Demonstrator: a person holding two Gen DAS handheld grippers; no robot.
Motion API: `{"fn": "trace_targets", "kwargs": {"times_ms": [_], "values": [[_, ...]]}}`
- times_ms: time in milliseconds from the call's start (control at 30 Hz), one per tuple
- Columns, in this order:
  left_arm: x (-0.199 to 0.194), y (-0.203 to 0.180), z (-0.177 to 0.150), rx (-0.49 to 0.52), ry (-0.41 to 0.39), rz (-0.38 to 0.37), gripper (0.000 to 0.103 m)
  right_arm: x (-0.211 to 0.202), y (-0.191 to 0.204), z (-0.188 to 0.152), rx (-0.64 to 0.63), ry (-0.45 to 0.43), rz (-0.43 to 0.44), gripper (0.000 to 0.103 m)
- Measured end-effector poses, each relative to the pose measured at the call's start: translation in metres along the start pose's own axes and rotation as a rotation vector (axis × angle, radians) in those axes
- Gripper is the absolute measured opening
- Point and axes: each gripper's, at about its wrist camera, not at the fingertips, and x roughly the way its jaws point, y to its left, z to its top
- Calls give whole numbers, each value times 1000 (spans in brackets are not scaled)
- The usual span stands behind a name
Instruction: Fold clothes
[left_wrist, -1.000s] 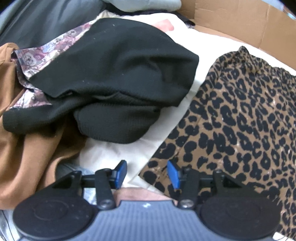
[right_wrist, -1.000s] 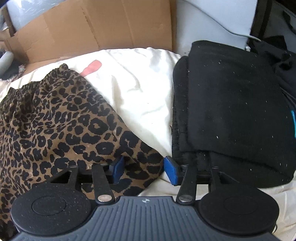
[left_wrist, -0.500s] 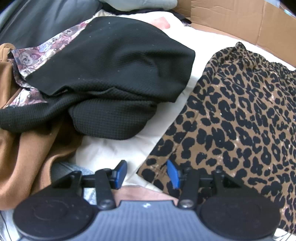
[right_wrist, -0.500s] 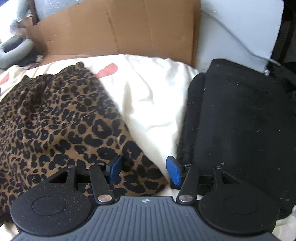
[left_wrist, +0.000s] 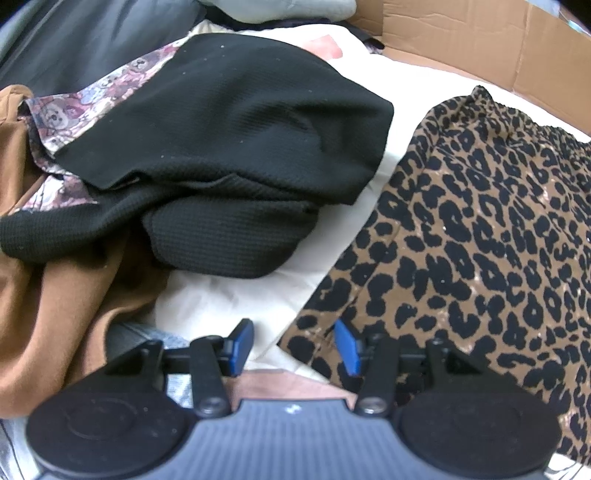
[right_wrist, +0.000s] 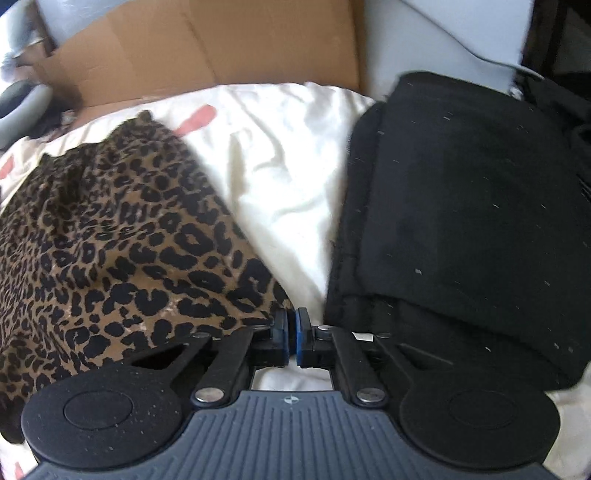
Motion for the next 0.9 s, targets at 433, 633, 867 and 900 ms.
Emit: {"fn": "trace_targets", "kwargs": {"times_ms": [433, 633, 867, 900], "values": [[-7, 15, 3, -65, -42, -37, 51, -14, -8, 7, 62, -24, -48, 0], [-2, 21, -1, -99, -35, -58, 51, -31, -3, 14, 74, -73, -55, 2], [9, 27, -7, -123, -50, -143, 48, -41, 16, 13, 46, -94, 5, 2], [11, 28, -9, -121, -52, -149, 48, -42, 20, 13, 42, -98, 25, 2]]}}
